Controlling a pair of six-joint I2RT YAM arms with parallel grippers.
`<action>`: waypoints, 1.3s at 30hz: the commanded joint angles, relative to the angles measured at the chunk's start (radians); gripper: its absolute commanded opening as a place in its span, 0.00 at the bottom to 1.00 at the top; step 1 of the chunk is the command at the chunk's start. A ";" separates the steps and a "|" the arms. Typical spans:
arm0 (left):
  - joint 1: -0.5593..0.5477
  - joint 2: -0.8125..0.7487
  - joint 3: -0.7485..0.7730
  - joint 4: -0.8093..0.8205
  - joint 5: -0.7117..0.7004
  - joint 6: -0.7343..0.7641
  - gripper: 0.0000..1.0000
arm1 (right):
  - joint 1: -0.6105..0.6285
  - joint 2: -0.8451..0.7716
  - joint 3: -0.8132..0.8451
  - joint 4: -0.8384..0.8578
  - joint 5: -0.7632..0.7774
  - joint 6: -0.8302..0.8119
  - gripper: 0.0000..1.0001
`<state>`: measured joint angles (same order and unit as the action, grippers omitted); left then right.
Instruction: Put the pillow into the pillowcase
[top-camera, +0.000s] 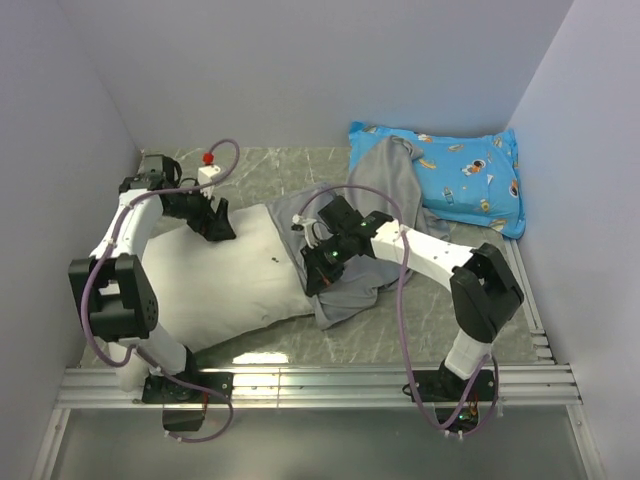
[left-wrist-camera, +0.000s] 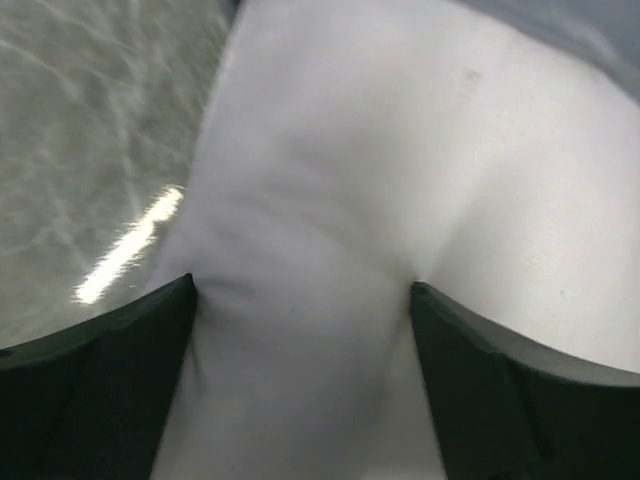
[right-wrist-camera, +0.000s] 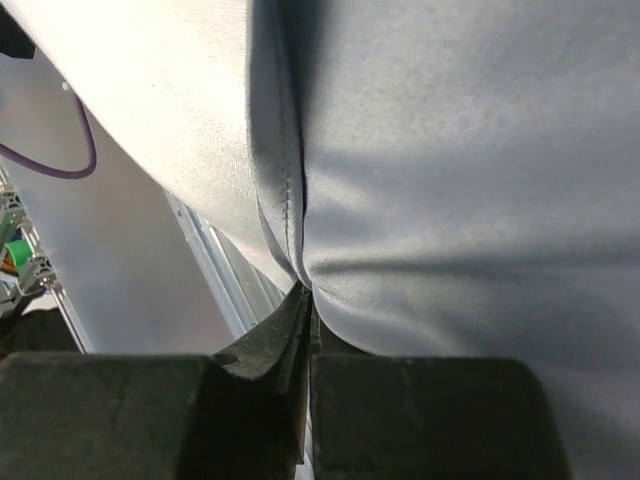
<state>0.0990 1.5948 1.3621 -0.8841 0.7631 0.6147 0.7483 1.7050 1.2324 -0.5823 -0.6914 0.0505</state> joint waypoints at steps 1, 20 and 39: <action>-0.024 0.023 -0.029 -0.120 0.076 0.145 0.88 | 0.005 0.034 0.125 -0.030 0.038 -0.014 0.00; 0.039 -0.265 -0.351 0.890 0.001 -1.118 0.00 | 0.022 0.288 0.728 0.027 0.079 0.106 0.00; -0.250 -0.801 -0.494 0.089 -0.434 0.138 0.99 | -0.104 -0.220 0.167 0.182 0.365 0.138 0.81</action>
<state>-0.0170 0.9264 1.0222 -0.6235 0.4896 0.5140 0.6495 1.6711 1.4727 -0.4946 -0.4320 0.2081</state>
